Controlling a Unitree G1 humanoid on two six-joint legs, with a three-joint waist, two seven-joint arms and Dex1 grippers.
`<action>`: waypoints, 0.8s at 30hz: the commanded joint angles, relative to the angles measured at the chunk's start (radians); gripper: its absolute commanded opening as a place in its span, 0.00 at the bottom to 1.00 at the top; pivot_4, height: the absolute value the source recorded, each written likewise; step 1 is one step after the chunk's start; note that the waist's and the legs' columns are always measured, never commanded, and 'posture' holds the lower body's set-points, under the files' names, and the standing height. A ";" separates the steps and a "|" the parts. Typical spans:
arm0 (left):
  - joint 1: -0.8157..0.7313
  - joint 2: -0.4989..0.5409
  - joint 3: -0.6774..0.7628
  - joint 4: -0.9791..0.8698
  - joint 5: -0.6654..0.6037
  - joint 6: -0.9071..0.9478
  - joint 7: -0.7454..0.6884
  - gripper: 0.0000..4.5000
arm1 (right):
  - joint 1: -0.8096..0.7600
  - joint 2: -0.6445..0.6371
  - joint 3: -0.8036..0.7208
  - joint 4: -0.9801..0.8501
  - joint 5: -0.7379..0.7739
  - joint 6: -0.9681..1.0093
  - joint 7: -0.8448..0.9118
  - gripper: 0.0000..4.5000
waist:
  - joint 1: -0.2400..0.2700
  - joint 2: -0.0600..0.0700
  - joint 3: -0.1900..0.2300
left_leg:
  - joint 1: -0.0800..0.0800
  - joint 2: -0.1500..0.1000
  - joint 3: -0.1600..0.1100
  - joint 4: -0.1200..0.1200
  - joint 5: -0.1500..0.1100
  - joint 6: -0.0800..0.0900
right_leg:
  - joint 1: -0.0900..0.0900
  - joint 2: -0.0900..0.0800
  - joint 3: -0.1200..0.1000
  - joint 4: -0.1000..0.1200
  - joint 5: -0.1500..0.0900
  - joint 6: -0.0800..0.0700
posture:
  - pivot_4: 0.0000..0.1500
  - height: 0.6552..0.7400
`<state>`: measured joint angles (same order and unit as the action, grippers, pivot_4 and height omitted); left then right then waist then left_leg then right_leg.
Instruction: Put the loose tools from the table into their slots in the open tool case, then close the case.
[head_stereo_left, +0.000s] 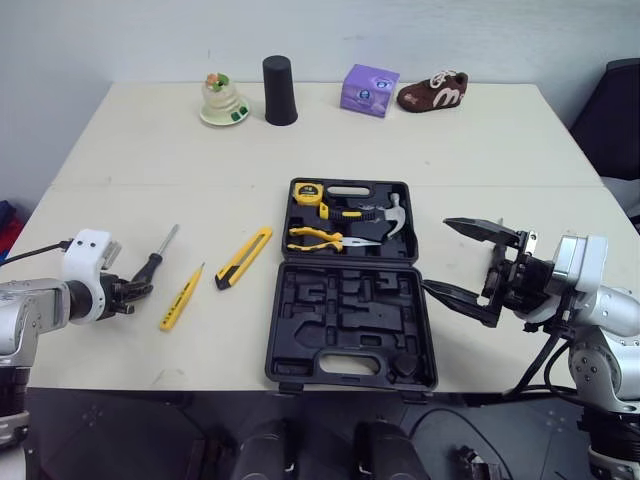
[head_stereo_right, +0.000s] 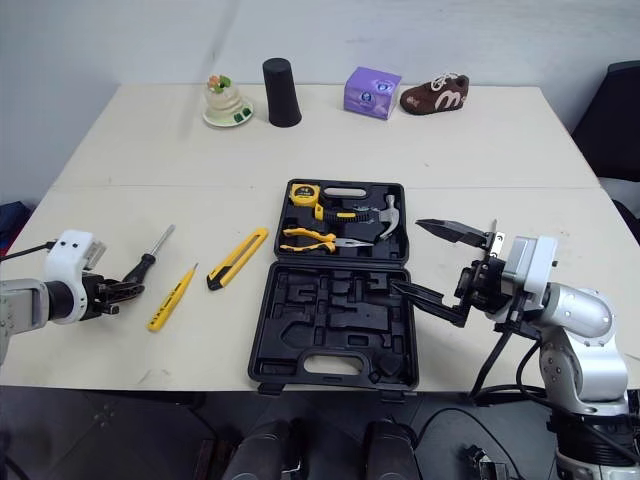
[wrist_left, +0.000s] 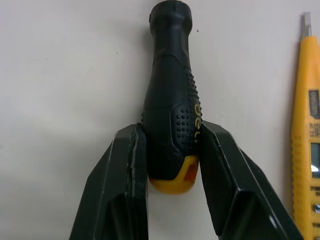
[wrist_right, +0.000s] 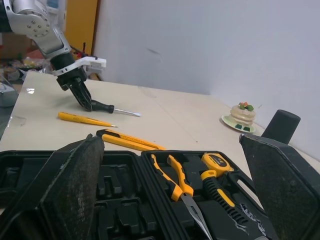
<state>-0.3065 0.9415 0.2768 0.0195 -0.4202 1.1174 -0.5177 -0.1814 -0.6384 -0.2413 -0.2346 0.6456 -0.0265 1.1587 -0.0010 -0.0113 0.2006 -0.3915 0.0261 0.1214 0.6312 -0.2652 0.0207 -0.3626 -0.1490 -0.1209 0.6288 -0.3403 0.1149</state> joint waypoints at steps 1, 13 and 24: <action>0.002 -0.016 0.088 -0.027 0.014 -0.148 -0.004 0.22 | -0.007 -0.028 -0.017 -0.047 0.006 0.017 -0.015 1.00 | 0.001 0.000 0.000 | 0.000 0.000 0.000 0.000 0.000 0.000 | 0.000 0.000 0.000 0.000 0.000 0.000 | 1.00 1.00; -0.198 0.009 -0.216 -0.210 0.024 -0.538 -0.429 0.22 | 0.012 -0.186 -0.110 0.154 -0.096 -0.059 0.066 1.00 | 0.013 -0.003 0.000 | -0.005 0.000 0.003 0.003 -0.001 0.001 | -0.004 0.001 0.001 -0.001 0.001 -0.002 | 1.00 1.00; -0.677 -0.172 -0.739 -0.041 0.274 -0.438 -0.662 0.22 | 0.086 -0.141 -0.099 0.229 -0.114 -0.150 0.114 1.00 | 0.022 -0.003 0.000 | -0.014 0.004 0.008 0.017 0.000 0.004 | -0.013 0.008 -0.002 0.011 0.002 -0.002 | 1.00 1.00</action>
<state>-0.9280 0.7764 -0.4277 -0.0074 -0.1746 0.6306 -1.1361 -0.1051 -0.7816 -0.3195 -0.0016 0.5274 -0.1490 1.2613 0.0214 -0.0146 0.2004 -0.4062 0.0303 0.1288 0.6488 -0.2656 0.0244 -0.3759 -0.1402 -0.1236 0.6390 -0.3387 0.1132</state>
